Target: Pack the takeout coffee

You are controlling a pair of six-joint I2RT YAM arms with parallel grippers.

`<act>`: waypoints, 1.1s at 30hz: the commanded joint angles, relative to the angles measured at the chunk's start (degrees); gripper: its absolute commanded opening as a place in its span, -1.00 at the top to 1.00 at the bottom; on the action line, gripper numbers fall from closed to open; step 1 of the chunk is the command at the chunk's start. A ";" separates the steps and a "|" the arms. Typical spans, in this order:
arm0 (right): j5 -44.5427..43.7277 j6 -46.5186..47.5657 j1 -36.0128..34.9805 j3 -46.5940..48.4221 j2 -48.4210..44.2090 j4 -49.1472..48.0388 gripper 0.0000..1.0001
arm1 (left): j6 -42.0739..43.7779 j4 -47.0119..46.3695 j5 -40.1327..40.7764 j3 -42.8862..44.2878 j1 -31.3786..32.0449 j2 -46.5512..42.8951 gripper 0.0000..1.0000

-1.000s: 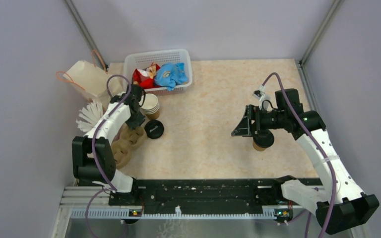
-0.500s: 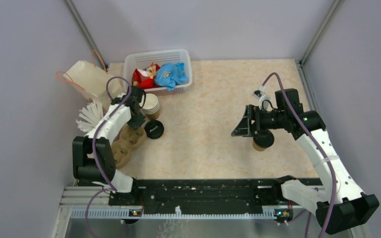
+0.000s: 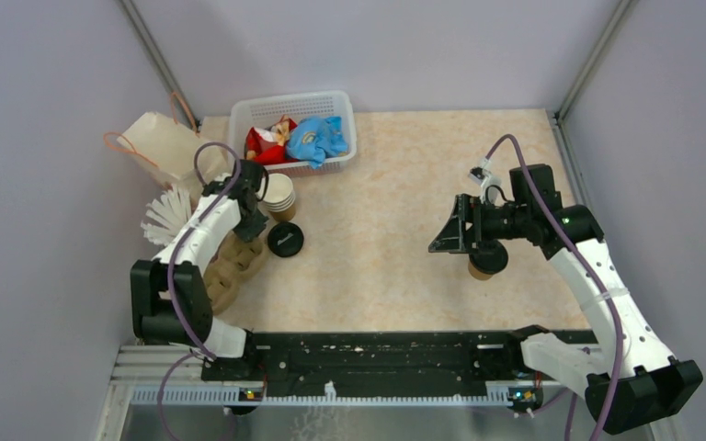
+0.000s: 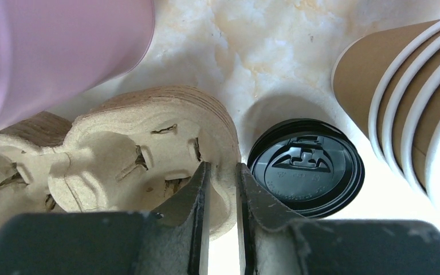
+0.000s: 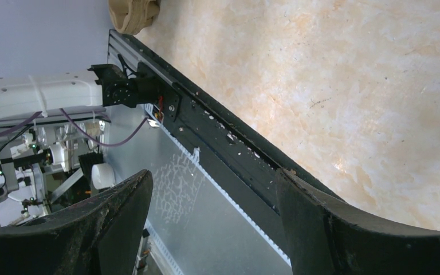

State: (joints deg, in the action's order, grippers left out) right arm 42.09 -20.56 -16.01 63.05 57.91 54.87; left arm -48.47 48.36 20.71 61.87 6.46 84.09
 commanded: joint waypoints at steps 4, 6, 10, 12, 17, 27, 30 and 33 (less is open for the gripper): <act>0.22 0.41 -0.73 1.45 0.19 -1.37 -0.56 | 3.11 3.56 0.43 4.04 -0.13 -5.70 0.92; 0.43 0.07 -0.69 1.15 0.26 -2.08 -0.56 | 4.17 3.36 -0.30 3.79 -0.13 -6.67 0.91; 1.77 -1.57 -0.67 -0.61 1.29 -5.81 -0.56 | 5.21 2.46 -1.20 2.33 -0.20 -7.74 0.89; 3.22 -3.83 -0.78 -2.29 2.09 -10.05 -0.56 | 5.39 2.09 -2.01 1.96 -0.38 -7.78 0.89; 3.11 -15.58 -6.62 -7.44 5.80 -29.01 -0.56 | 7.11 1.34 -2.39 3.11 -0.46 -7.67 0.88; -13.74 -24.90 -27.52 -1.64 28.62 -55.41 -0.51 | 9.96 0.61 -1.11 1.44 -0.99 -8.92 0.84; -14.95 -29.31 -31.67 0.32 34.70 -63.85 -0.47 | 10.23 0.66 -0.85 0.65 -1.17 -10.09 0.84; -18.15 -29.78 -35.57 4.41 39.69 -67.87 -0.47 | 10.14 1.08 -2.20 0.54 -1.19 -11.07 0.83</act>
State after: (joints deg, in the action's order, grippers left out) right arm 29.50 -46.81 -47.18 60.97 93.60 0.56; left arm -39.46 50.61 18.11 62.57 5.65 76.14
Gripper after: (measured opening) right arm 0.735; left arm 0.215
